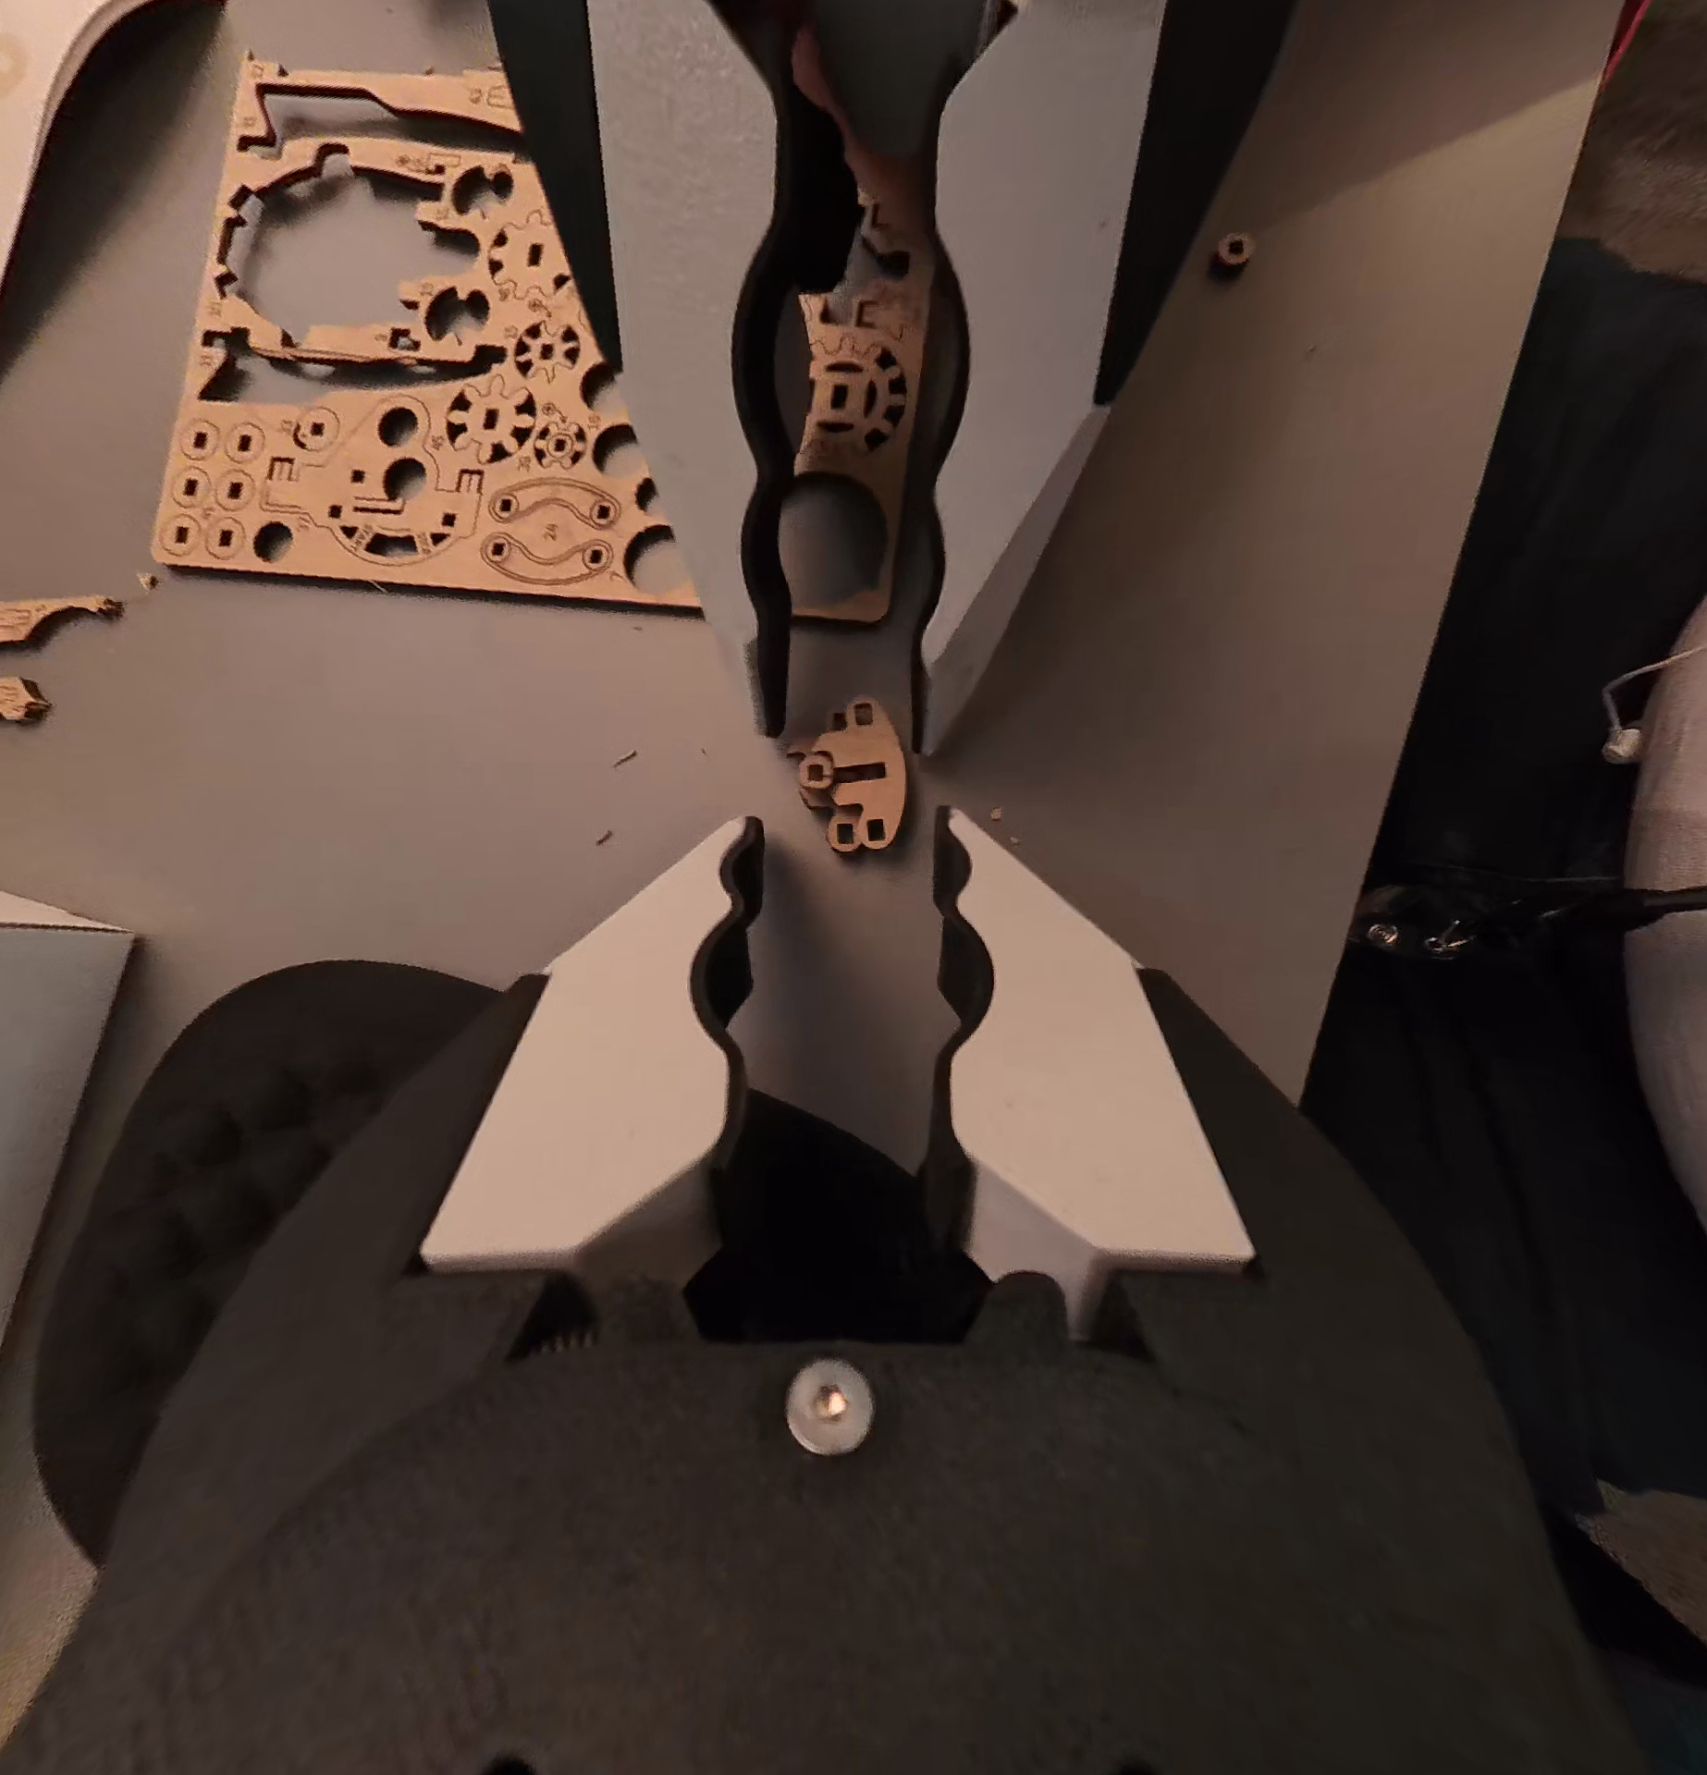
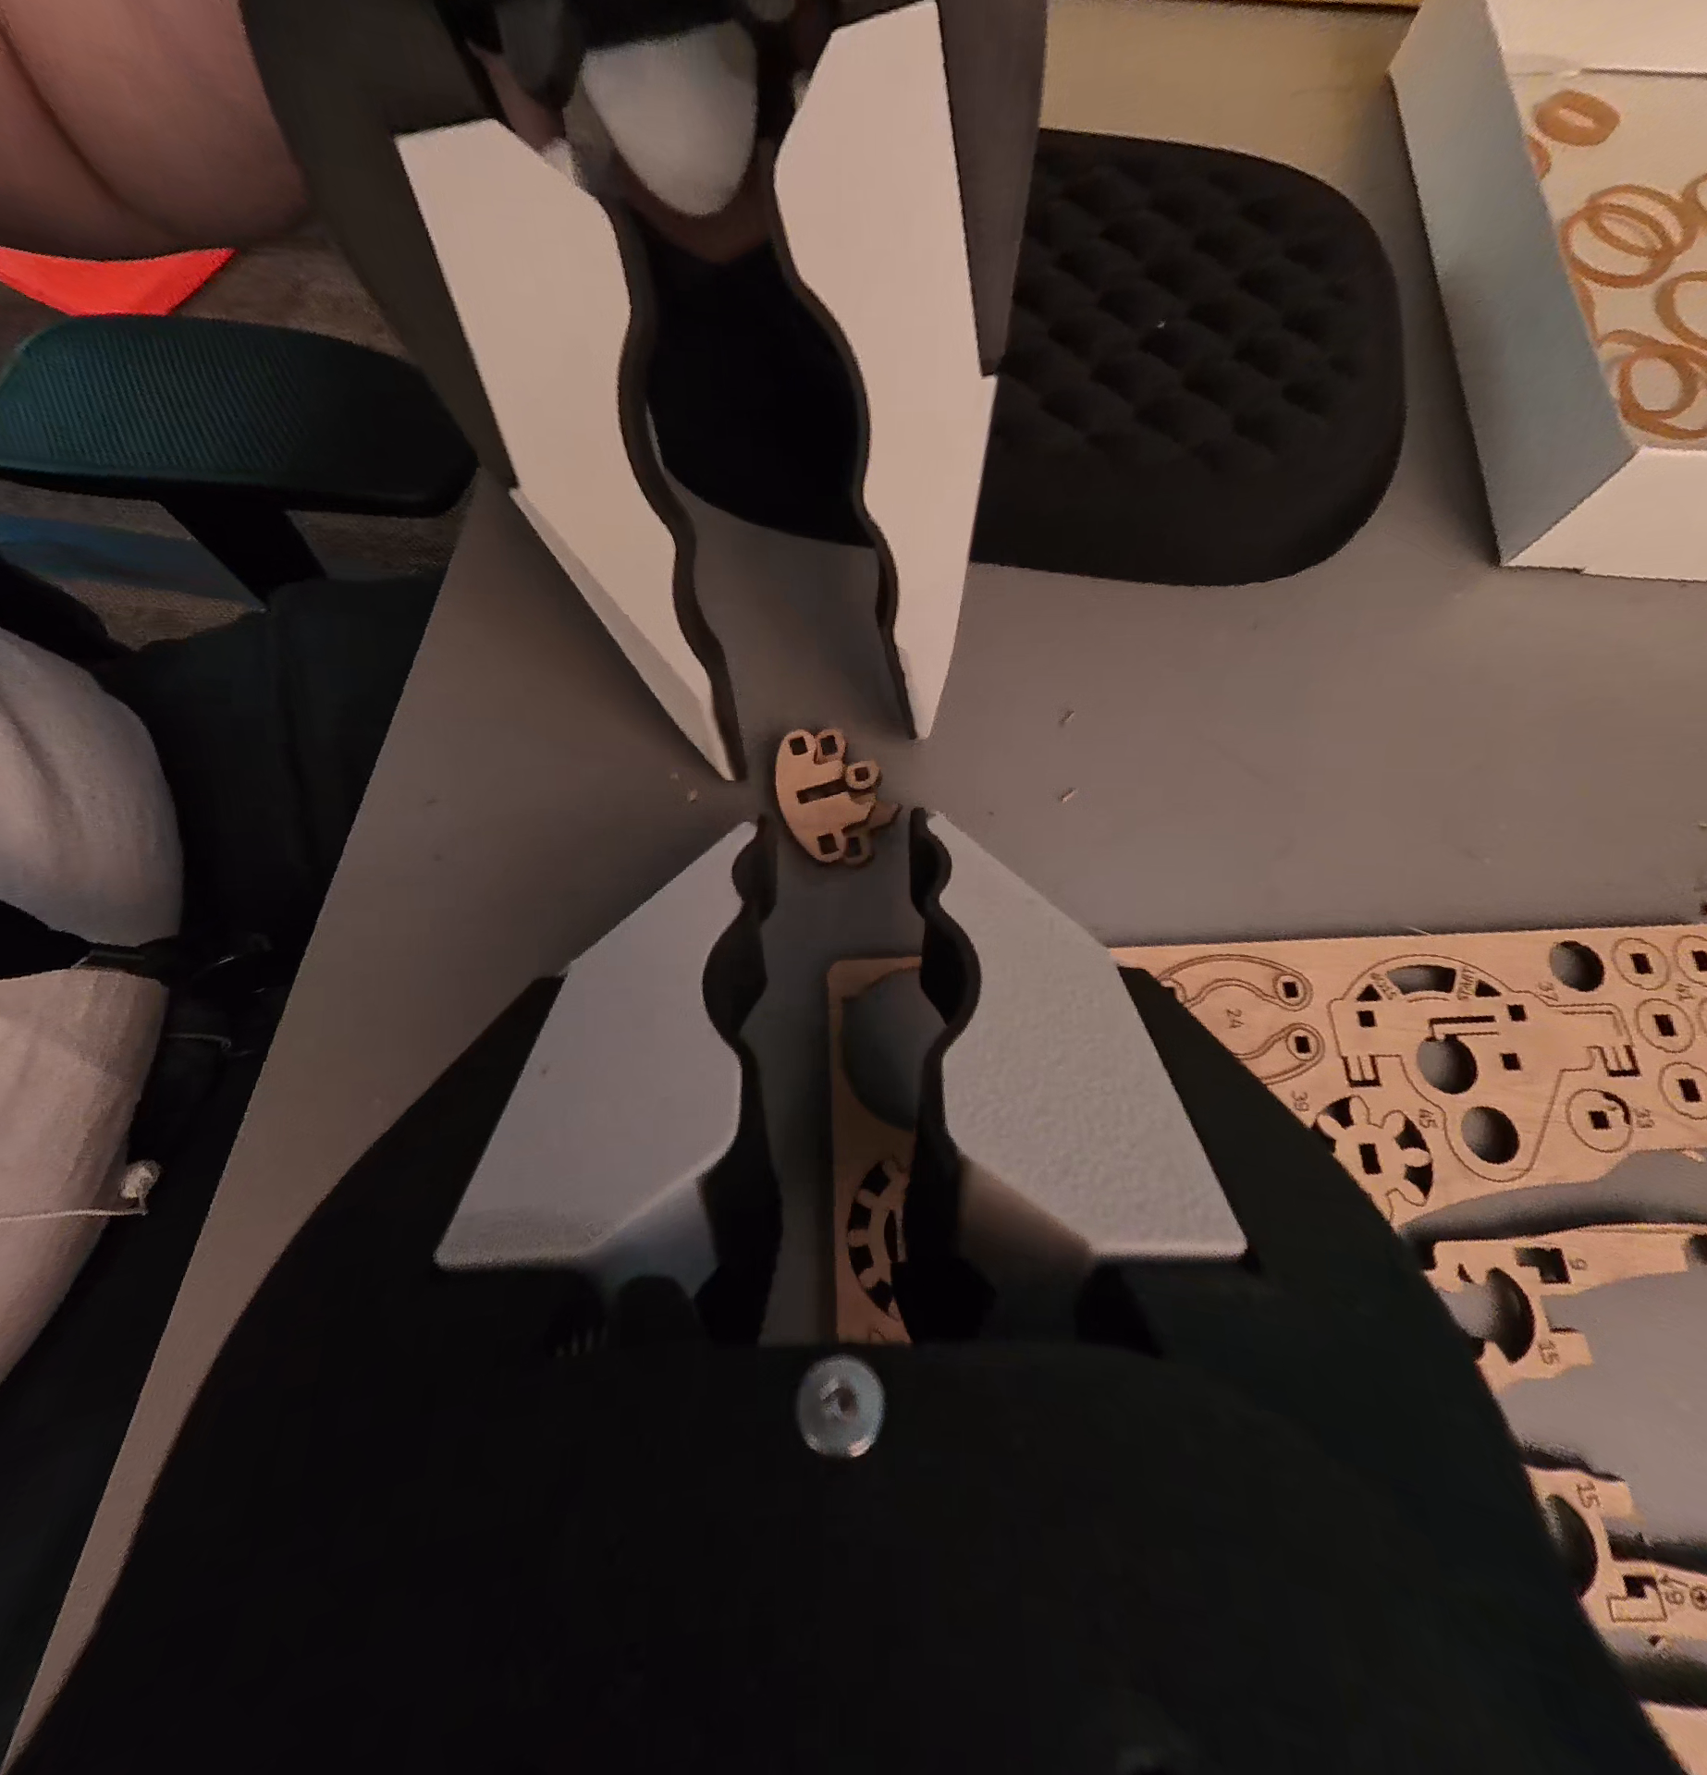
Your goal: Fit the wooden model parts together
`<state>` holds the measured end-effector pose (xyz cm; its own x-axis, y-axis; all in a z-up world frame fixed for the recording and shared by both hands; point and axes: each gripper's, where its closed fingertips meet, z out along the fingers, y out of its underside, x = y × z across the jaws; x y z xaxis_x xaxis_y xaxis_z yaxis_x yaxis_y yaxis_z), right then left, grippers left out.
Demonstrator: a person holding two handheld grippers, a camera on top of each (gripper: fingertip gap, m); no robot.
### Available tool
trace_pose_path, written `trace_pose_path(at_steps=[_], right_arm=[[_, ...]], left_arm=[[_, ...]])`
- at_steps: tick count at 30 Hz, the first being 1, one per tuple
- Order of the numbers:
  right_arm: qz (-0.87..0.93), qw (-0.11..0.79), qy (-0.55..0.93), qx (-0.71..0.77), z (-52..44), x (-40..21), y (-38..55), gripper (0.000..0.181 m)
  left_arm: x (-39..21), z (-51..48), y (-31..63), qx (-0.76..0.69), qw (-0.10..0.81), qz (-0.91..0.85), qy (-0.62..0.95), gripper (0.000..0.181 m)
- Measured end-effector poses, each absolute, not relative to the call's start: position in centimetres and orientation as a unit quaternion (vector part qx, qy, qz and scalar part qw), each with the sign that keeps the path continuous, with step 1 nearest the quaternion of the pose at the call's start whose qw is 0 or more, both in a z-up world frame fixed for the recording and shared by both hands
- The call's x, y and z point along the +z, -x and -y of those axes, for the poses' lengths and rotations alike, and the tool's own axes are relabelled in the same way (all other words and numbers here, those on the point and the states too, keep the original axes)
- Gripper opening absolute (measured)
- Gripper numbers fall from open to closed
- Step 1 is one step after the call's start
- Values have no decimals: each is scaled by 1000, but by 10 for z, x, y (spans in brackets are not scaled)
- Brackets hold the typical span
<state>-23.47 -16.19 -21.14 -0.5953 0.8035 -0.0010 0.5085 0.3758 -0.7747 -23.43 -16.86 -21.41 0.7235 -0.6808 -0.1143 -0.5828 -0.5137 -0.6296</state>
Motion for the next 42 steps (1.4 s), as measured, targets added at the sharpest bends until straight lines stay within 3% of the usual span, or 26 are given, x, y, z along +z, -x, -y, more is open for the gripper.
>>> trace_pose_path(at_steps=[14, 35, 42], right_arm=[[794, 177, 431, 391, 161, -210, 237, 24], [803, 215, 407, 379, 164, -202, 234, 26], [793, 213, 416, 391, 162, -199, 232, 14]], left_arm=[[-216, 167, 237, -54, 323, -363, 872, 22], [-215, 164, 238, -48, 330, -363, 870, 21], [-213, 163, 239, -59, 336, -354, 871, 18]])
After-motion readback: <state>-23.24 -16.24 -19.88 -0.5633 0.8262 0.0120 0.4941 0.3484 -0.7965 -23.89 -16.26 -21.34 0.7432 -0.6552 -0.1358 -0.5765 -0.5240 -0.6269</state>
